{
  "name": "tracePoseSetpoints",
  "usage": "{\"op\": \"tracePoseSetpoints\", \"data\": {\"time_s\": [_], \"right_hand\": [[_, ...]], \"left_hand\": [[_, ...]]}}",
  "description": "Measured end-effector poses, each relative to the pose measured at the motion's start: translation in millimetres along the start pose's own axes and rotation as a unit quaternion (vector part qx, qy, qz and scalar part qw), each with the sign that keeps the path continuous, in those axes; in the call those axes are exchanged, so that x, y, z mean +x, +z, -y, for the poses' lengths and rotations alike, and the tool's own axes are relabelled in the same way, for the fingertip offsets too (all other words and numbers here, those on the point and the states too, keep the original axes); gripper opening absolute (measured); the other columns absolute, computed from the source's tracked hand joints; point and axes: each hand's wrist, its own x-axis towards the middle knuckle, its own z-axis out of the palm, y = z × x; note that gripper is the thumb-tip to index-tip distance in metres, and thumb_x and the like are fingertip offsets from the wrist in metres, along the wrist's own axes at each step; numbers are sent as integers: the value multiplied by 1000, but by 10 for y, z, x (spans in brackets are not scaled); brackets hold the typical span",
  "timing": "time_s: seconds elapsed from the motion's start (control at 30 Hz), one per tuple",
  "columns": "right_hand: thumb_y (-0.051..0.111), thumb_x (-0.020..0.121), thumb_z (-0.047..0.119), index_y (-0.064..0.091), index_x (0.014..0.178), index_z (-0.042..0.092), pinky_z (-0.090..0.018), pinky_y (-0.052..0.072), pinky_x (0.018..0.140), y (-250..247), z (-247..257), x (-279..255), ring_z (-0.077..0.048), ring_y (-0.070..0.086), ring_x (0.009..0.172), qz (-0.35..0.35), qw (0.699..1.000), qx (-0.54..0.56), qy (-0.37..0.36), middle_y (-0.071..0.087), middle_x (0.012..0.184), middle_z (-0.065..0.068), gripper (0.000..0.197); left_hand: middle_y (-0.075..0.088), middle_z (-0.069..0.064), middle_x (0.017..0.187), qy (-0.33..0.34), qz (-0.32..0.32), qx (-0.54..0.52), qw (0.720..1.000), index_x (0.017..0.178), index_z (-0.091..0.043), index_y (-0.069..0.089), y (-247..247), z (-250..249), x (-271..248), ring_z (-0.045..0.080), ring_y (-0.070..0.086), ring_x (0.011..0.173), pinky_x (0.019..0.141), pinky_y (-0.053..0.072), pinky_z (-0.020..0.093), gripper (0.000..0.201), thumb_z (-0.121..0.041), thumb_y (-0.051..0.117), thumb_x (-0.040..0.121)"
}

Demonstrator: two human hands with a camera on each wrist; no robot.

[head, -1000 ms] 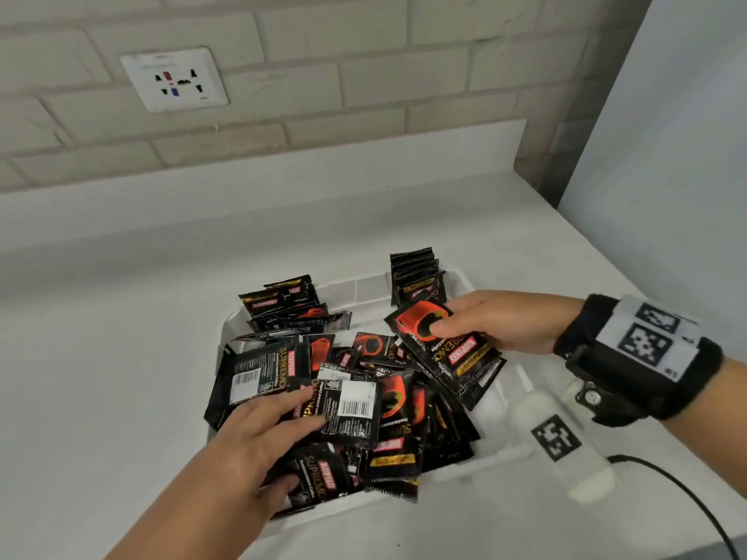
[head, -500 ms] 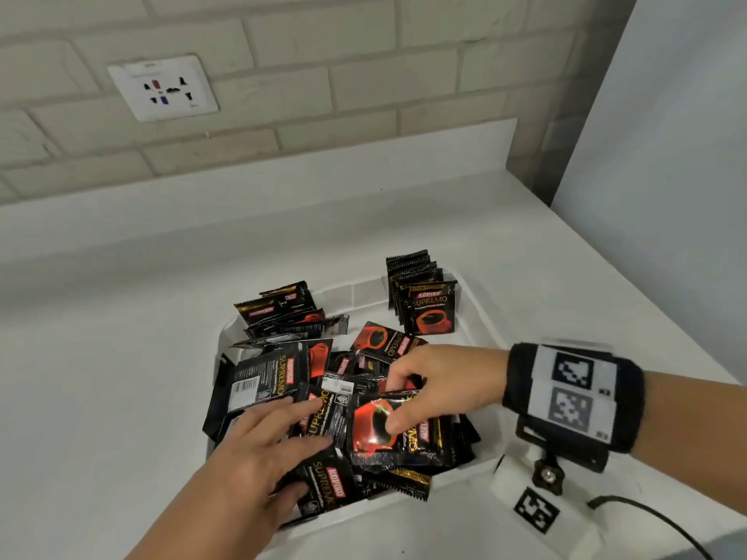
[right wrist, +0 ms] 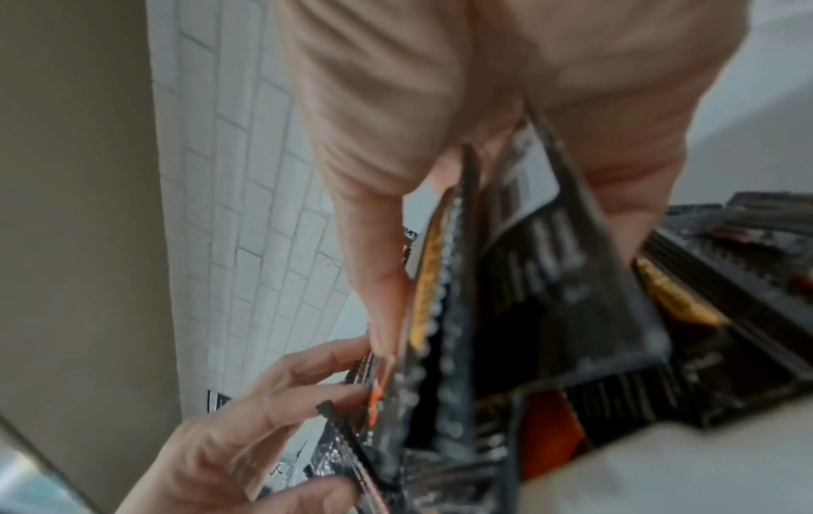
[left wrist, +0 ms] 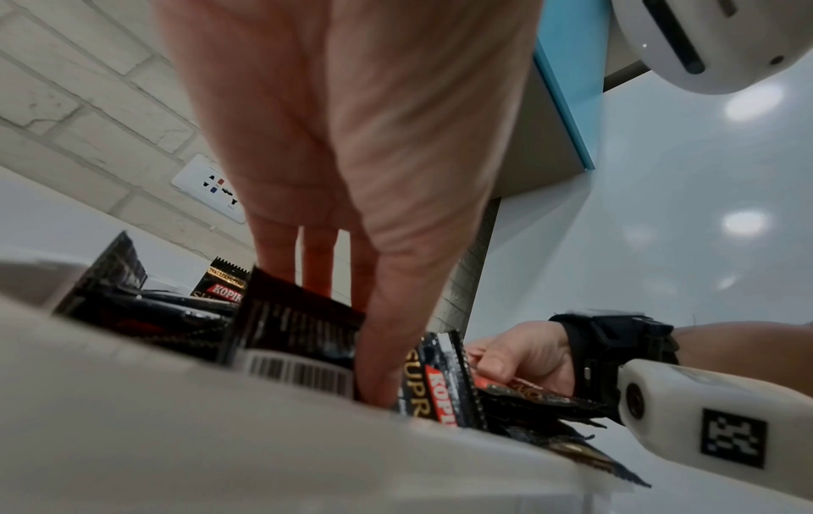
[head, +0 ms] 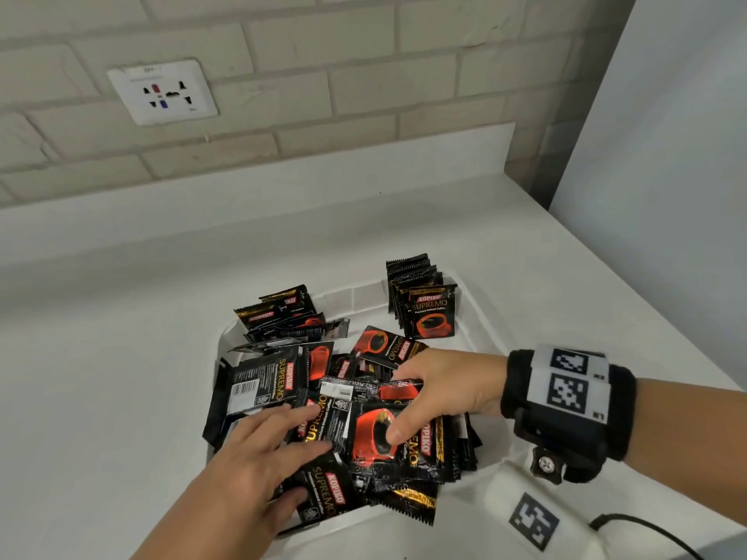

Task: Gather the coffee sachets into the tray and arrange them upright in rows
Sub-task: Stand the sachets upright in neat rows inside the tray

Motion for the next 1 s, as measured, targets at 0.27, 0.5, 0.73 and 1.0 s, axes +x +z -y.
{"op": "tracePoseSetpoints", "data": {"time_s": [0.27, 0.5, 0.73, 1.0], "right_hand": [[71, 74, 1, 63, 90, 17, -21, 53, 66, -255, -114, -78, -10, 66, 73, -14, 996, 83, 10, 70, 84, 1, 24], [75, 62, 0, 60, 93, 9, -27, 56, 55, -614, -175, -386, -18, 65, 60, -65, 982, 178, -18, 68, 79, -11, 35], [89, 39, 15, 59, 98, 7, -35, 58, 63, -582, -207, -424, -25, 68, 69, -110, 924, 349, -106, 69, 86, -17, 67], [75, 54, 17, 55, 114, 14, -44, 54, 79, -100, 105, -290, -30, 66, 93, -199, 841, 466, -191, 66, 109, -16, 63]], "left_hand": [[14, -37, 144, -4, 18, -30, 999, 109, -38, 51, -38, 6, -18, 7, 46, 103, 75, 47, 23, 92, -20, 96, 31], [13, -34, 146, 7, 17, -20, 1000, 110, -38, 48, -35, 21, -18, 8, 45, 104, 78, 51, 24, 48, -46, 69, 69], [38, -32, 136, -73, -16, -106, 992, 125, -48, 45, -301, -163, 140, -16, 33, 125, 94, 41, 12, 50, -72, 39, 82], [55, -34, 117, -298, -126, -522, 789, 123, -52, 33, -479, -709, 725, -10, 55, 108, 77, 51, 12, 109, -74, 76, 25]]}}
